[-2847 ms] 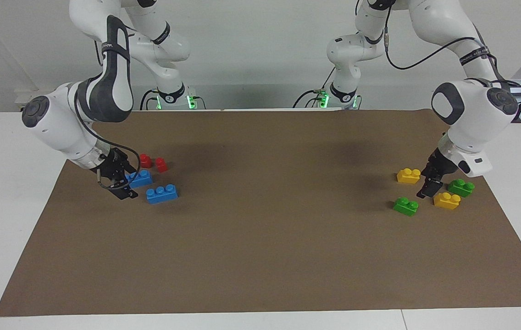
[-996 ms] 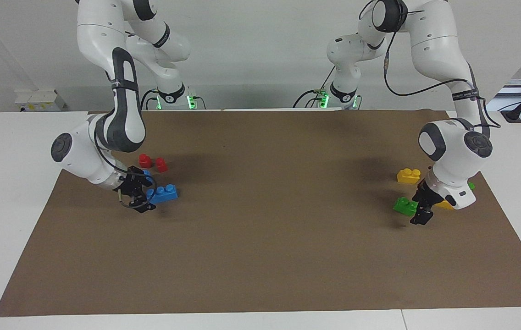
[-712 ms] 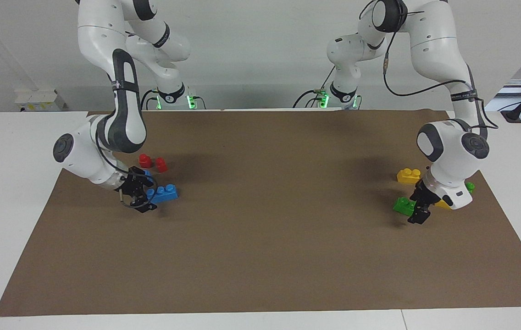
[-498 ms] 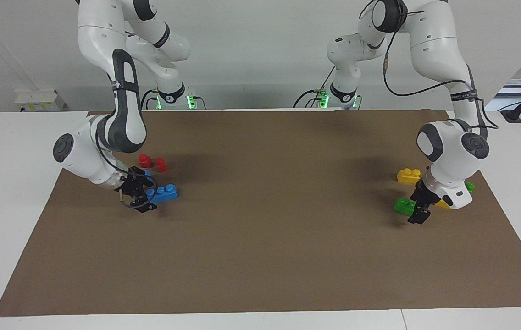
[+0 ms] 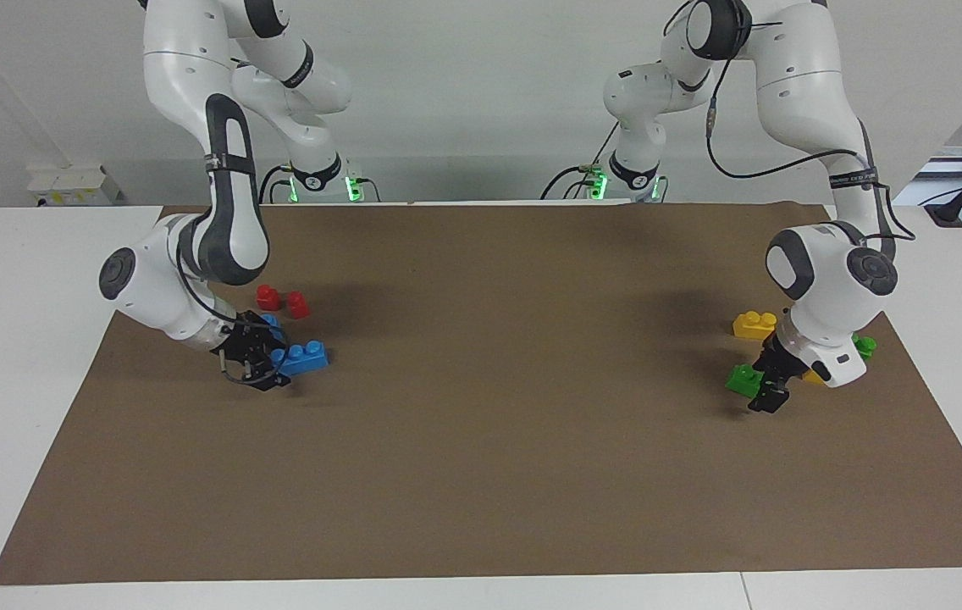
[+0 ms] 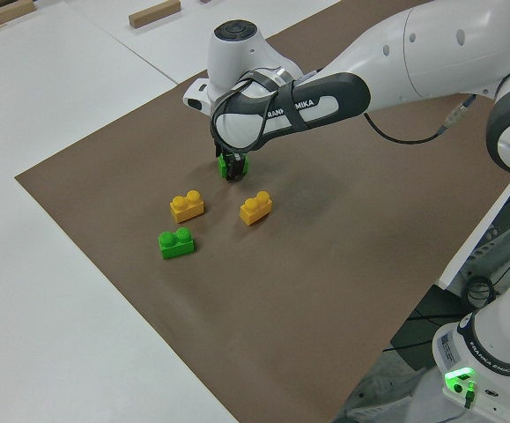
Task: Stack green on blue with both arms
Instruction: 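Grasp the green brick with the left gripper while the right gripper grasps the blue brick, then carry the green brick and the blue brick toward the table center together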
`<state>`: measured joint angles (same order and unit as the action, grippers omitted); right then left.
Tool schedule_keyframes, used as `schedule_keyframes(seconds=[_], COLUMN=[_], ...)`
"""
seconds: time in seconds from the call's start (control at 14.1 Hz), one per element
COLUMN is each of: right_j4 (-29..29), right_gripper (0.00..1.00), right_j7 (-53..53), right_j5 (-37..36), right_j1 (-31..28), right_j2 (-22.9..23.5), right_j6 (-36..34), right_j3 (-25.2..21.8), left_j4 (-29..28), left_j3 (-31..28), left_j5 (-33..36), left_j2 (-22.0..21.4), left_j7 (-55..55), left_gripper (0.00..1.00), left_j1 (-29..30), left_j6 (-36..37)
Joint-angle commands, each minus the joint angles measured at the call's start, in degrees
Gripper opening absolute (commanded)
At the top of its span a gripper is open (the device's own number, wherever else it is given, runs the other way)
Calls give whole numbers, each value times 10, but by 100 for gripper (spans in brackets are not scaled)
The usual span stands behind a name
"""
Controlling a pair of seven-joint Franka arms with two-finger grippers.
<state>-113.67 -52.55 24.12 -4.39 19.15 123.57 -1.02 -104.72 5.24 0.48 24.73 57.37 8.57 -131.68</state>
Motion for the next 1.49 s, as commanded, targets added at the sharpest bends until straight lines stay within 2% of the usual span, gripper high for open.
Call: schedule_keyframes(seconds=[0.0, 0.07, 0.14, 0.5, 0.78, 1.07, 1.42], right_j4=[-19, -18, -15, 10, 32, 34, 37], right_gripper=[21, 20, 20, 20, 21, 21, 22], right_j7=[18, 17, 16, -30, -125, -241, -334], right_j5=[19, 21, 29, 35, 35, 35, 44], right_j1=[-11, -11, -11, 3, 53, 128, 213], right_j2=[-17, -17, -17, -16, -25, -42, -52], right_j6=[9, 6, 4, -24, -45, -33, 2], right_j3=[4, 4, 4, 6, 8, 8, 9], left_j4=[-8, -8, -8, -3, 28, 27, 24], left_j3=[-1, -1, -1, -1, -1, 3, 5], left_j5=[15, 15, 15, 15, 14, 9, 8], left_j2=[-5, -5, -5, -4, -11, -66, -142], left_j7=[7, 6, 6, -9, -4, 2, 116], left_gripper=[28, 12, 0, 0, 0, 0, 0], left_j1=[-3, -3, -3, -3, -20, -22, -72], left_j6=[-8, -8, -8, -2, 50, 96, 187])
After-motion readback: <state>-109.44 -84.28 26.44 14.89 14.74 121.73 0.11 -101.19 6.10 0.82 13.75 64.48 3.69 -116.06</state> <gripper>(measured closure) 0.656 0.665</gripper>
